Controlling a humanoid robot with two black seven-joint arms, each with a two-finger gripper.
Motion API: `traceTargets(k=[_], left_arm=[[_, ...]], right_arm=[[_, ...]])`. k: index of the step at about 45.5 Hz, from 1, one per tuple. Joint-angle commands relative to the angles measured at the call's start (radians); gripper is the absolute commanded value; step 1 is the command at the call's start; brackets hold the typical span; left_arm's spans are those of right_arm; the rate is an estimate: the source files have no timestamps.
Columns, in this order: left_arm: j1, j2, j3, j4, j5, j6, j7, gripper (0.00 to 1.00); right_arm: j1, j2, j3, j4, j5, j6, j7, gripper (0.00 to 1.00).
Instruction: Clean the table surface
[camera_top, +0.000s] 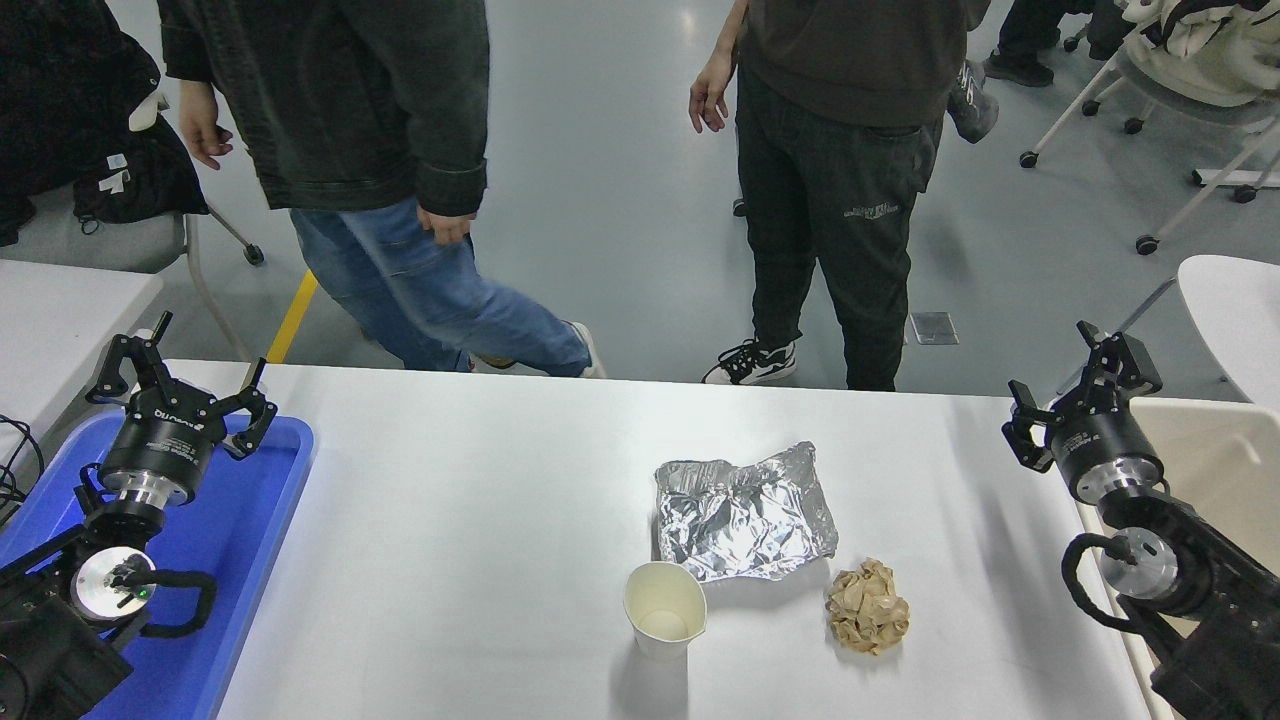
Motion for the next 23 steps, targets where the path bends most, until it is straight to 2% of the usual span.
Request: traceTargets(k=[1,23], left_arm=[[0.0,-0.002,-0.002,0.0,0.0,0.0,0.0,1.0],[0.0,0.0,0.0,0.0,0.0,0.0,0.0,1.0]], right_arm=[[0.009,0.007,-0.001,0.002,0.0,-0.002,0.001,0.99],[0.009,0.009,0.001,0.0,0.0,0.001,0.0,0.99]])
